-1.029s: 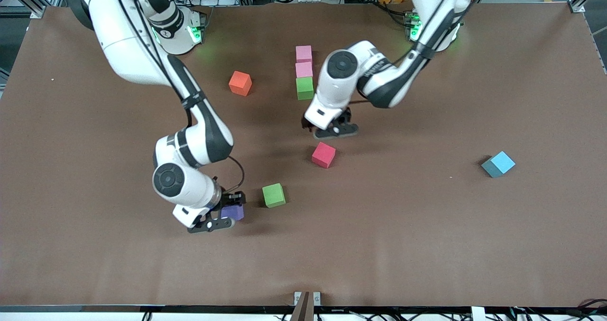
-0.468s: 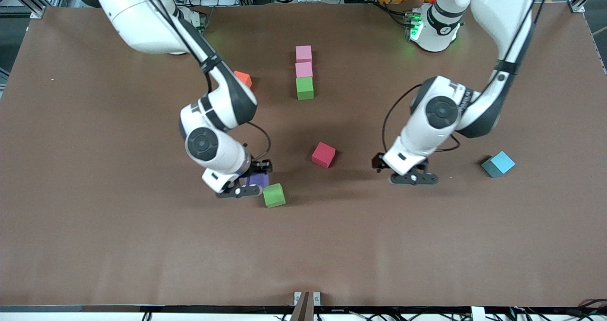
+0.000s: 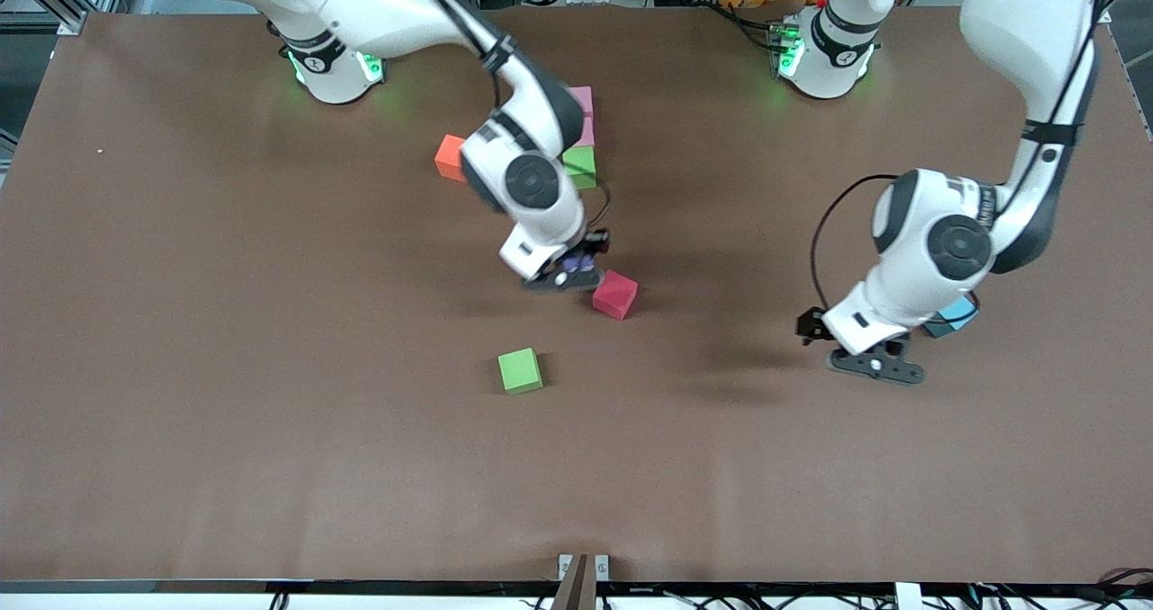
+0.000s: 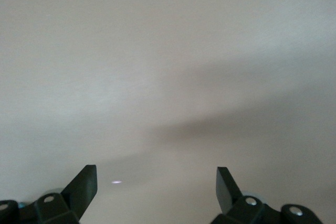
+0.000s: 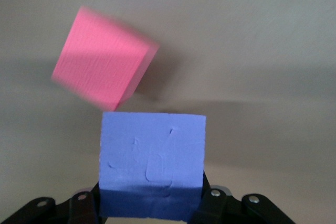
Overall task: Arrange blocks into number 1
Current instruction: 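Place the purple cube with the right gripper while the left gripper reaches cyan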
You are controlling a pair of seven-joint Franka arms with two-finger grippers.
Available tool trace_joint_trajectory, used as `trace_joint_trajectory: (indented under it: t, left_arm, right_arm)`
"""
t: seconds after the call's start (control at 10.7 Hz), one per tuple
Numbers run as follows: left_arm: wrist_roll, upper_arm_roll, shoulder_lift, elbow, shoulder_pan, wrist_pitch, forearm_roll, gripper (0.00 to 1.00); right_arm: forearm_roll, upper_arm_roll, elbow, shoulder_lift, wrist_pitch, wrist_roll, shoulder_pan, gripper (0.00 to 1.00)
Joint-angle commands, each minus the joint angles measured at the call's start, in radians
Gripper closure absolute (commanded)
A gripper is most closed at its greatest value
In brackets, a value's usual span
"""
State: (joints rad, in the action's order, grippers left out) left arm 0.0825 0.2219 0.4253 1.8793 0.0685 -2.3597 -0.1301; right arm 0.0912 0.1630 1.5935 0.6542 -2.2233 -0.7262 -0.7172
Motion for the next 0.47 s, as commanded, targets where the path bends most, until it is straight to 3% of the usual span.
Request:
trace_joint_trajectory:
  t: [0.0,0.09,0.37]
  left_arm:
    - [0.307,-0.074,0.012,0.014,0.002,0.005,0.108,0.0]
    - [0.432,-0.096,0.015,0.017,0.01,0.007,0.122,0.0]
    - [0.664,-0.15,0.013,0.012,0.017,0.075,0.126,0.0]
  right_arm:
    - [-0.01,-0.011,0.231,-0.096,-0.167,-0.033,-0.06,1.0]
    - [-0.01,-0.01,0.294,-0.114,-0.22,-0.035,-0.074,1.0]
    - [-0.011,-0.013,0.344,-0.145,-0.222,-0.07,-0.113,1.0]
